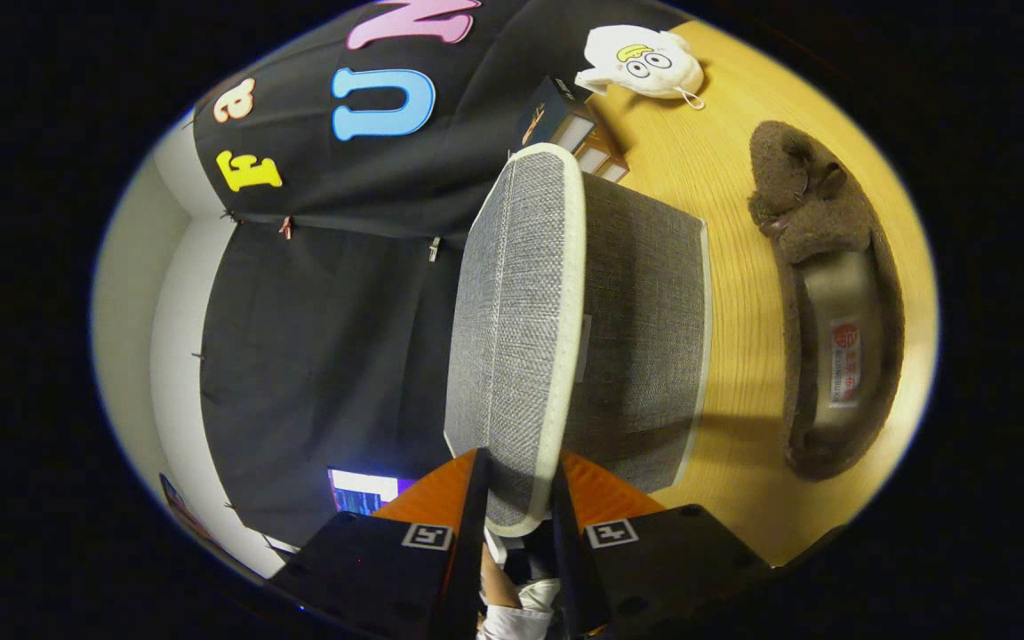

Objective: Open the storage box then place both shoes into the box .Put the left shoe in first, then the right shoe, with the right side of both shoes facing outward in a uniform manner.

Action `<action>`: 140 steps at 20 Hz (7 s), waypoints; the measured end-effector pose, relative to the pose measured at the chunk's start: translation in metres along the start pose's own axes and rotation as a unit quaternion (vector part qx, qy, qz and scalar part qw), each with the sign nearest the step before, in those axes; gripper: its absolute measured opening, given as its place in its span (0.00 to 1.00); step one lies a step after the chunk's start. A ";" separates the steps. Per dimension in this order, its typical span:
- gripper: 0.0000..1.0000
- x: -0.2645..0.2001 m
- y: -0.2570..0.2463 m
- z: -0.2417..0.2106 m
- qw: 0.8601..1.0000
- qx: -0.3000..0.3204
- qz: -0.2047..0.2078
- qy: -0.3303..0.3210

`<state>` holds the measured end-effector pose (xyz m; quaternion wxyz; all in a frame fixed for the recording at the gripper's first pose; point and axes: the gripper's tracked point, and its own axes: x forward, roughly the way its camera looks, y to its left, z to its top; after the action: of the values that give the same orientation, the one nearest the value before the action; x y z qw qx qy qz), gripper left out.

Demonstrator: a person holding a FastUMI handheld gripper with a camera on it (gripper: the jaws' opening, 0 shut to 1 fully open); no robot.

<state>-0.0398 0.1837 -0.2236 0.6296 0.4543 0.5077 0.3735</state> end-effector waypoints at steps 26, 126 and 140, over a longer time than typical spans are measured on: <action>0.05 0.107 0.197 -0.015 0.988 -0.150 0.033 -0.027; 0.05 -0.106 -0.133 0.131 0.855 -0.131 -0.472 -0.170; 0.05 -0.104 0.059 0.099 0.879 -0.058 -0.340 -0.331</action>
<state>0.0354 0.0854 -0.1293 0.8741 0.3142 0.3705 -0.0067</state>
